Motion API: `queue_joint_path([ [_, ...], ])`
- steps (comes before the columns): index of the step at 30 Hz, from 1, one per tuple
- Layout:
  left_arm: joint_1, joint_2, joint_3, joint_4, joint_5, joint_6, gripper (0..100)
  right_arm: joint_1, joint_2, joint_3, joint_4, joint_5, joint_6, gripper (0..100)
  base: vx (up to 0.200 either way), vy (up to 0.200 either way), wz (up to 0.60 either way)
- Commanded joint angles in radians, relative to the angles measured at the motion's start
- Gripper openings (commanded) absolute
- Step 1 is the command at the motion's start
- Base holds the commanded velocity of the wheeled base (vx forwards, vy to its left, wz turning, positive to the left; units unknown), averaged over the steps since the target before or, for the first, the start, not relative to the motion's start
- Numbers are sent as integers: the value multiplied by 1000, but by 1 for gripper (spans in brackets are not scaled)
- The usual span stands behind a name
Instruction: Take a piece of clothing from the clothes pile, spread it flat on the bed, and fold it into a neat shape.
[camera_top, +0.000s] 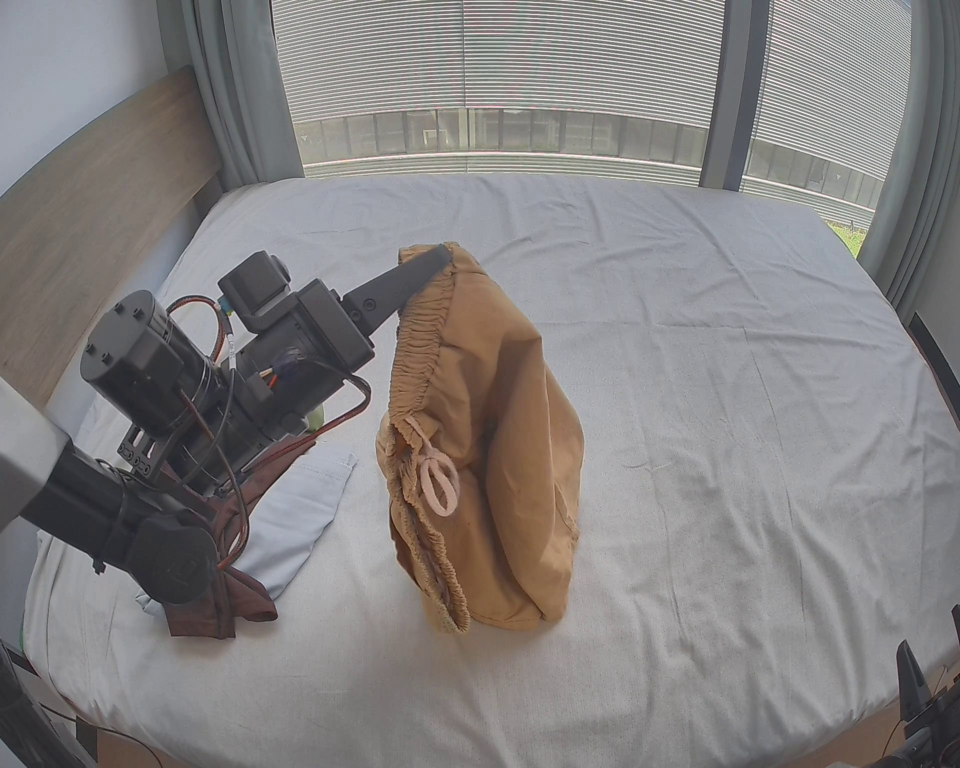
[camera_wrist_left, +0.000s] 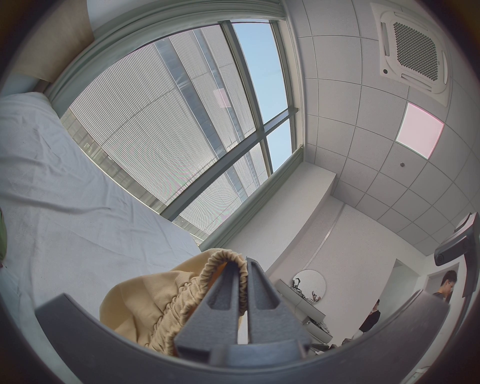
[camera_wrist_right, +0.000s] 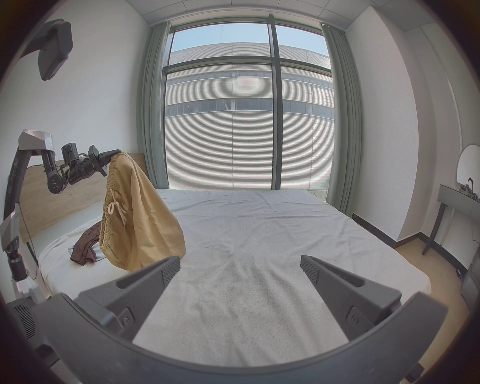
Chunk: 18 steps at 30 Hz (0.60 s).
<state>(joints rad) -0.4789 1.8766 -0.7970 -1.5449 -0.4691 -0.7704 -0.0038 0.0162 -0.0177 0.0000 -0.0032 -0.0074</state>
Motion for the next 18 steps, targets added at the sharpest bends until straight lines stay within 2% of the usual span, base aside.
queue_joint_path([
  [1, 20, 19, -8, 0, 0, 0, 0, 1, -13, 16, -2, 0, 0, 100, 0, 0, 0],
  [9, 46, 26, -27, 0, 0, -3, 0, -1, -16, 1, -11, 3, -3, 100, 0, 0, 0],
  [13, 46, 24, -27, 0, 0, -3, 0, -4, 91, -249, -23, 6, -3, 100, 0, 0, 0],
  [16, 46, 24, -25, 0, 0, -1, 0, 1, 157, -303, -25, 12, -5, 100, 0, 0, 0],
  [18, 48, 19, -25, 0, 1, -1, 0, 19, 265, -344, -35, 54, -3, 100, 0, 0, 0],
])
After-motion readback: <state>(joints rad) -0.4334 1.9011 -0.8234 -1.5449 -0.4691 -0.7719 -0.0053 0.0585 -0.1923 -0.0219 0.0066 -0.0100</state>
